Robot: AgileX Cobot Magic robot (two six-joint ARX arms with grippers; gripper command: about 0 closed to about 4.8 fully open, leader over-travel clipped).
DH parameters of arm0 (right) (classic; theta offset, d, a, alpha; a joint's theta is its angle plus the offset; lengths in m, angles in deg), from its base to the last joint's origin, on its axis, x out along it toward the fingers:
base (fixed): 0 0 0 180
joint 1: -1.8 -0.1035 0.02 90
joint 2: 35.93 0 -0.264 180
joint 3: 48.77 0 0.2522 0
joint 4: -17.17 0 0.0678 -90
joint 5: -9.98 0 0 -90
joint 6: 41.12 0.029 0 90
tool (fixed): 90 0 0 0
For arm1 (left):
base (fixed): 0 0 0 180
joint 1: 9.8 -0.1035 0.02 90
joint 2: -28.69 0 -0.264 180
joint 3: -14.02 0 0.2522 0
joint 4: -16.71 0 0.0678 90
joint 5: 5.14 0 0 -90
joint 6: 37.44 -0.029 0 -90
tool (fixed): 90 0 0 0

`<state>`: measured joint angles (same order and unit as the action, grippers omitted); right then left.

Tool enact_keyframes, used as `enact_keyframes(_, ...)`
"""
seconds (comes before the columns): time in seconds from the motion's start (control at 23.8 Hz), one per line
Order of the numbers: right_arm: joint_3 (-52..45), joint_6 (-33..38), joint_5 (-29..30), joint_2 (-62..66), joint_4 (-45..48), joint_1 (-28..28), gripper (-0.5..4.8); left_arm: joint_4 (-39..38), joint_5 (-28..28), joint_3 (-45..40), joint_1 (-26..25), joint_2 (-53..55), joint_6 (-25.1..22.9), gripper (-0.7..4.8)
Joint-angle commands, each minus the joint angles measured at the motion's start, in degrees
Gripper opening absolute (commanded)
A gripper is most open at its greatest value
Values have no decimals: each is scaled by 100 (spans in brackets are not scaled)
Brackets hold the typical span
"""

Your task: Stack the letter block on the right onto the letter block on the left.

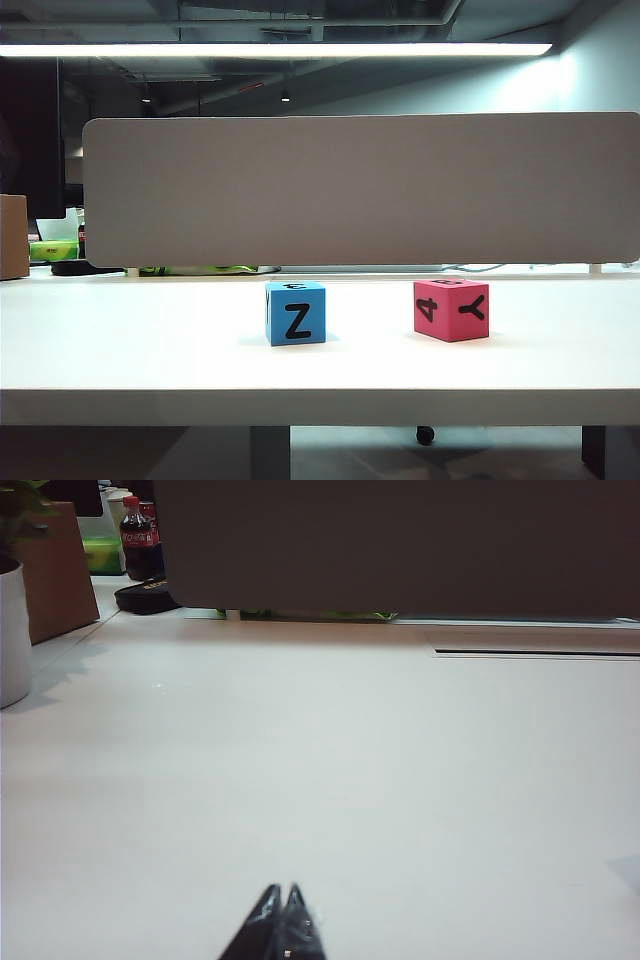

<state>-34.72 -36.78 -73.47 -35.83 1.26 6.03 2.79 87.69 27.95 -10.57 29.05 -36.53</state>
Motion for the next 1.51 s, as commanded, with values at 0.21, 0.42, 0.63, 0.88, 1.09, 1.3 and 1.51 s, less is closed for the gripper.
enact_keyframes(0.21, 9, -485, 20, -9, -85, -4, -6, 66, -9, 37, 7, 2, -22, -6)
enact_keyframes(0.42, 114, -251, 0, -9, -61, -7, -6, 149, -2, 72, 7, 2, 66, -6)
enact_keyframes(0.63, 938, 44, -55, 4, -378, -2, -6, 216, 380, 638, 9, 2, 577, -6)
enact_keyframes(0.88, 2299, -155, 46, 278, -1432, 4, -6, -372, 1746, 1515, 7, 391, 389, -6)
enact_keyframes(1.09, 3628, -1362, 901, 1698, -2675, 0, -6, -540, 3270, 1998, 9, 1814, 4, -6)
enact_keyframes(1.3, 4994, -1419, 1661, 3954, -3663, -15, 35, -560, 3683, 2490, 11, 3062, -658, -6)
enact_keyframes(1.51, 7007, -1344, 905, 7278, -3705, -1338, 309, -525, 3877, 2802, 9, 3777, -647, -6)
